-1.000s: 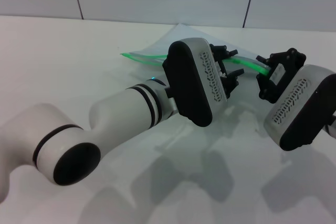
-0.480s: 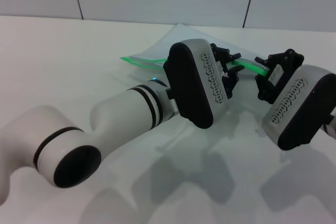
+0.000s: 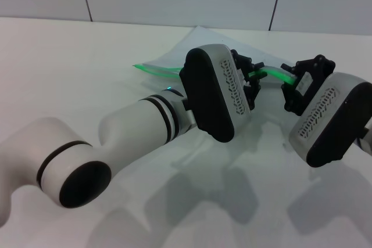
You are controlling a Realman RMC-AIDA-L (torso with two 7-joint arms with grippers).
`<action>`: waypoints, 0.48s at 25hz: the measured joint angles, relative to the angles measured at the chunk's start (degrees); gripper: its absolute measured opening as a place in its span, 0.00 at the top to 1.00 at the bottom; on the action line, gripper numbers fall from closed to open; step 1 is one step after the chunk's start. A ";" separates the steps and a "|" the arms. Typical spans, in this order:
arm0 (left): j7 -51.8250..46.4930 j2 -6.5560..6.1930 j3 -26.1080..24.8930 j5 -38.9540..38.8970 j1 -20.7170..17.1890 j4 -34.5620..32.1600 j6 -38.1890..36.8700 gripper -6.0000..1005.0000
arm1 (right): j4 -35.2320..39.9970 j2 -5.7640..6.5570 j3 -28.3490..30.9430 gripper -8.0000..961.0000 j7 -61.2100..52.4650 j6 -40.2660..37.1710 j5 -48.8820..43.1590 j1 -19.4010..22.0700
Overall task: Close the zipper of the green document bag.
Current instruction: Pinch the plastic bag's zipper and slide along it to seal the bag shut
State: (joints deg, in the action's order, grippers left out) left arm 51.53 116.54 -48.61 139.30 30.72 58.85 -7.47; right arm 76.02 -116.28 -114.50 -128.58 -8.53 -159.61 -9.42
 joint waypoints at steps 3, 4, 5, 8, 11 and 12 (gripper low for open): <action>-0.02 0.01 -0.06 0.00 0.02 -0.05 -0.03 0.90 | 0.00 0.00 -0.01 0.94 0.00 0.01 0.00 0.01; -0.02 0.05 -0.08 0.00 0.02 -0.18 -0.34 0.90 | 0.00 0.00 -0.03 0.94 0.00 0.03 0.00 0.01; -0.03 0.09 -0.09 -0.01 0.03 -0.31 -0.71 0.90 | 0.00 0.01 -0.10 0.94 0.00 0.06 0.00 0.00; -0.10 0.22 -0.13 -0.11 0.03 -0.64 -1.44 0.90 | 0.01 0.00 -0.33 0.94 0.00 0.16 0.00 -0.03; -0.18 0.25 -0.18 -0.18 -0.06 -0.73 -1.61 0.90 | 0.01 0.00 -0.33 0.94 0.00 0.21 0.00 0.01; -0.20 0.26 -0.21 -0.18 -0.10 -0.75 -1.61 0.90 | 0.02 0.00 -0.29 0.94 0.00 0.23 0.00 0.08</action>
State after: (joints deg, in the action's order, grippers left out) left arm 51.34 116.81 -48.82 139.13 30.62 58.10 -9.08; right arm 76.05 -116.28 -114.79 -128.58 -8.30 -159.61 -9.34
